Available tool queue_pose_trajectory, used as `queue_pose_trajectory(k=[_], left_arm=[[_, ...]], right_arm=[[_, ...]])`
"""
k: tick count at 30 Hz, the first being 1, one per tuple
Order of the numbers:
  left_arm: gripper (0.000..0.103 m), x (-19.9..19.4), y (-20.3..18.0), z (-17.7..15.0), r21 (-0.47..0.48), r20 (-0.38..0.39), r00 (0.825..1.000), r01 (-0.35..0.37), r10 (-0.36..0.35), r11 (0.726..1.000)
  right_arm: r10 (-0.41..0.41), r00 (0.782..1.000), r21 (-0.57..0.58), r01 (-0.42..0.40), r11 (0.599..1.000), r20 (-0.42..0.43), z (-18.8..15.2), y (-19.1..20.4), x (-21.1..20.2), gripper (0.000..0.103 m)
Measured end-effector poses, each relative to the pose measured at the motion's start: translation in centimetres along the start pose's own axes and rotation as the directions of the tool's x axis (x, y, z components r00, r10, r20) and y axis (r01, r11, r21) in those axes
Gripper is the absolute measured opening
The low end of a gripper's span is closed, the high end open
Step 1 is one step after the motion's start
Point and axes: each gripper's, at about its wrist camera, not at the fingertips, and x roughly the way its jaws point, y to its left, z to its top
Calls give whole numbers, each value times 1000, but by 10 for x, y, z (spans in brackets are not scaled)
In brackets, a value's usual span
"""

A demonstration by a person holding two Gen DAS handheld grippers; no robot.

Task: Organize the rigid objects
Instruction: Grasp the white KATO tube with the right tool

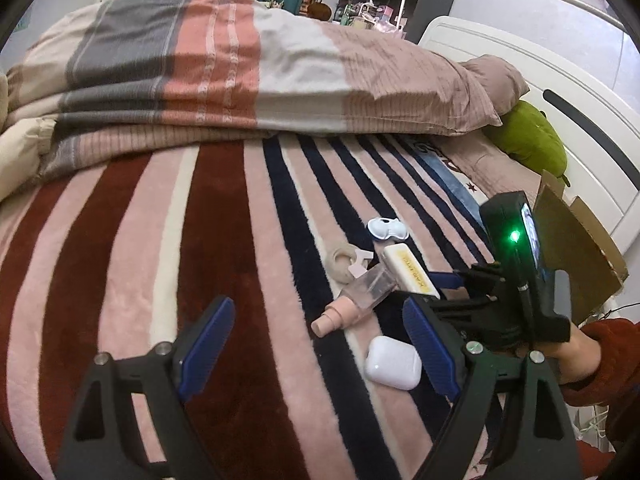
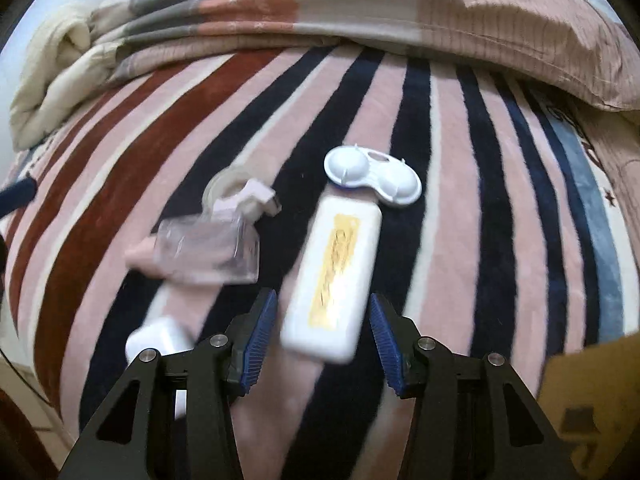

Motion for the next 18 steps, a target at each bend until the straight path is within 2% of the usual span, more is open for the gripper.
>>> queue_pose_trajectory(k=[2,6,8,11,14,18], left_arm=[[85,3,-2,-1,-1,-5,1000,6,-6,1000],[85,3,-8,1,3,-5,1000,26,-26,1000],[85,-1,-13,3,3,2,999,45,-45,999],[84,-9,-24,10,1,17,995,100,-100,995],[84,-19,-39,18,6,34,988,153,-153,988],[84,-34,-74,31,44,52,974,218,-220,975]], right_arm=[[-18,1000,-2,18,1000,10,2,-2,2,31],[-38,998,-13,38,999,42,-4,2,-15,31],[-16,997,-43,19,999,71,-9,7,-31,31],[65,994,-66,-59,996,87,-14,15,-58,31],[158,981,-101,-147,984,110,-22,25,-95,31],[255,952,-160,-229,960,170,-32,30,-152,31]])
